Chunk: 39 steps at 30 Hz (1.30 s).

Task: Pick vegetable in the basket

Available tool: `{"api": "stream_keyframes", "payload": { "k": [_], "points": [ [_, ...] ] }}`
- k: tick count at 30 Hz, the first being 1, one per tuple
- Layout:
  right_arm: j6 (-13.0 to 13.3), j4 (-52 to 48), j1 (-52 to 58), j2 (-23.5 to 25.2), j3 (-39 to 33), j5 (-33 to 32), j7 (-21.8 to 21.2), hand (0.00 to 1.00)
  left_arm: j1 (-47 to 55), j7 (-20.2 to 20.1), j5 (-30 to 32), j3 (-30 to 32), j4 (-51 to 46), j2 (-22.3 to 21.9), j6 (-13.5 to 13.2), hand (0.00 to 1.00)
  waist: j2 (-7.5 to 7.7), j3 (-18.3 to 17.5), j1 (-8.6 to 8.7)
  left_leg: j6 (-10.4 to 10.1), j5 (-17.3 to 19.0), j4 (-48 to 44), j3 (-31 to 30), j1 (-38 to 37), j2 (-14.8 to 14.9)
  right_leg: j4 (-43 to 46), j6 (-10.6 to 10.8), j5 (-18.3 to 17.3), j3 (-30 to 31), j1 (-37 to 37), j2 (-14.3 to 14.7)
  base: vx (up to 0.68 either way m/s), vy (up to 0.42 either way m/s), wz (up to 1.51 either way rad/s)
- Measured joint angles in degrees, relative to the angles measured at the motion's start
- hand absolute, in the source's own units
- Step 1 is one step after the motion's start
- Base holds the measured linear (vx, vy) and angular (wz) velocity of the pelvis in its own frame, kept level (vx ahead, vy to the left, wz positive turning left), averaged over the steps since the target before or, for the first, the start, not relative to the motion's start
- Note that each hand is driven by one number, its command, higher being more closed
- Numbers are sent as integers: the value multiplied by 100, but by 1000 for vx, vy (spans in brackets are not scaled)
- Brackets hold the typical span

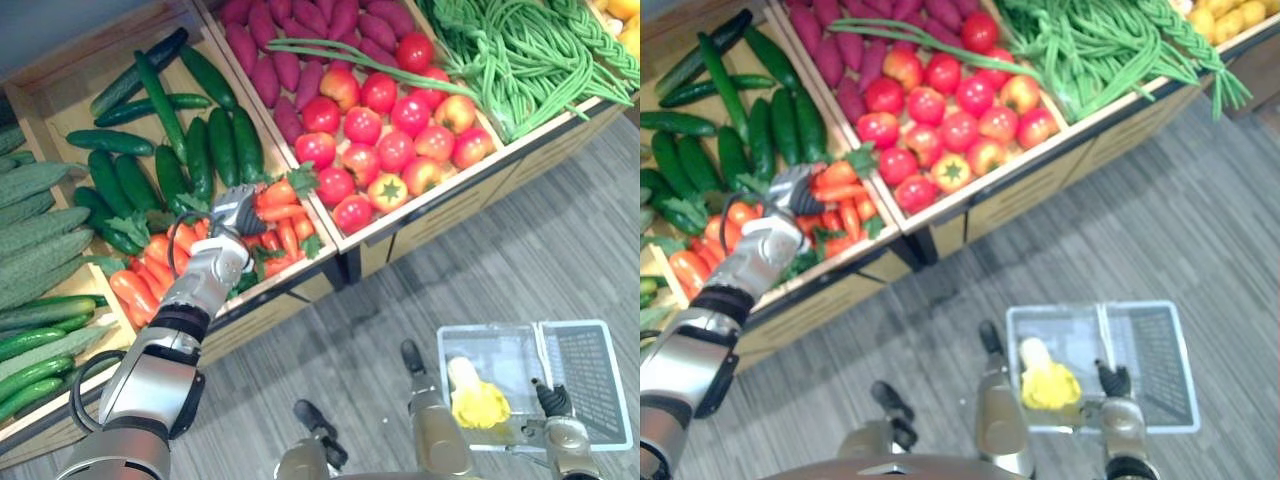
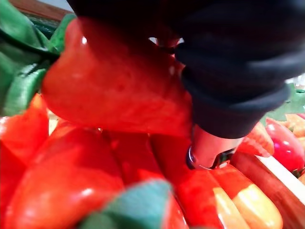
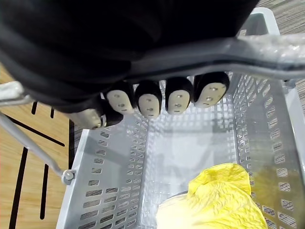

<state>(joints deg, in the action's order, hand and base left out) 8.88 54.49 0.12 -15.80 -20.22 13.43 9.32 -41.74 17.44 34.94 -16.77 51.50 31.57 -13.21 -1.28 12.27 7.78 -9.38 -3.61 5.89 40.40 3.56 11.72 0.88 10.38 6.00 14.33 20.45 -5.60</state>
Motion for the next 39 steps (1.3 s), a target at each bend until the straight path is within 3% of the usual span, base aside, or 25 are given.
{"api": "stream_keyframes", "payload": {
  "k": [9, 20, 23, 29, 33, 39],
  "points": [
    [-25, 50, 44, 78, -118, 11, 6, 100, 88, -214, 115, -319, -206, -8, 2, 100, 66, -20, 52, 54, -55, -11, -366, -54, -22, -80, 0, 1, -320, -329, -104, 0, -12, 20],
    [-126, 51, 100, -31, -654, 38, -3, 100, 435, -276, 244, -622, -1382, 359, -93, 100, 146, -242, -182, 116, -142, 2, -743, -160, -68, -98, 12, -13, -626, -688, -227, -17, -7, 17],
    [-157, 52, 109, -217, -703, 236, -8, 100, 605, -362, 239, -833, -1799, 528, -290, 100, 153, -420, -201, 138, -165, 3, -840, -172, -89, -109, 48, -40, -722, -774, -270, -13, -10, 16],
    [-246, 40, 122, -551, -805, 395, -81, 100, 755, -578, 209, -1334, -2409, 684, -443, 100, 207, -714, -329, 148, -195, 3, -858, -200, -87, -103, 46, -38, -744, -813, -274, 3, -2, 2],
    [-297, -261, 141, -871, -785, 485, -174, 100, 780, -873, -94, -1758, -3120, 755, -613, 100, 230, -857, -338, 137, -186, 4, -770, -355, -89, -99, 41, -34, -684, -903, -262, 11, -8, -10],
    [-243, -1598, 191, -1722, 296, 908, -444, 100, 788, -1076, -338, -2490, -4025, 888, -965, 100, 250, -947, -322, -69, -11, 3, 25, -852, -32, -77, 58, -42, -29, -870, -73, 15, -21, -64]
  ]
}}
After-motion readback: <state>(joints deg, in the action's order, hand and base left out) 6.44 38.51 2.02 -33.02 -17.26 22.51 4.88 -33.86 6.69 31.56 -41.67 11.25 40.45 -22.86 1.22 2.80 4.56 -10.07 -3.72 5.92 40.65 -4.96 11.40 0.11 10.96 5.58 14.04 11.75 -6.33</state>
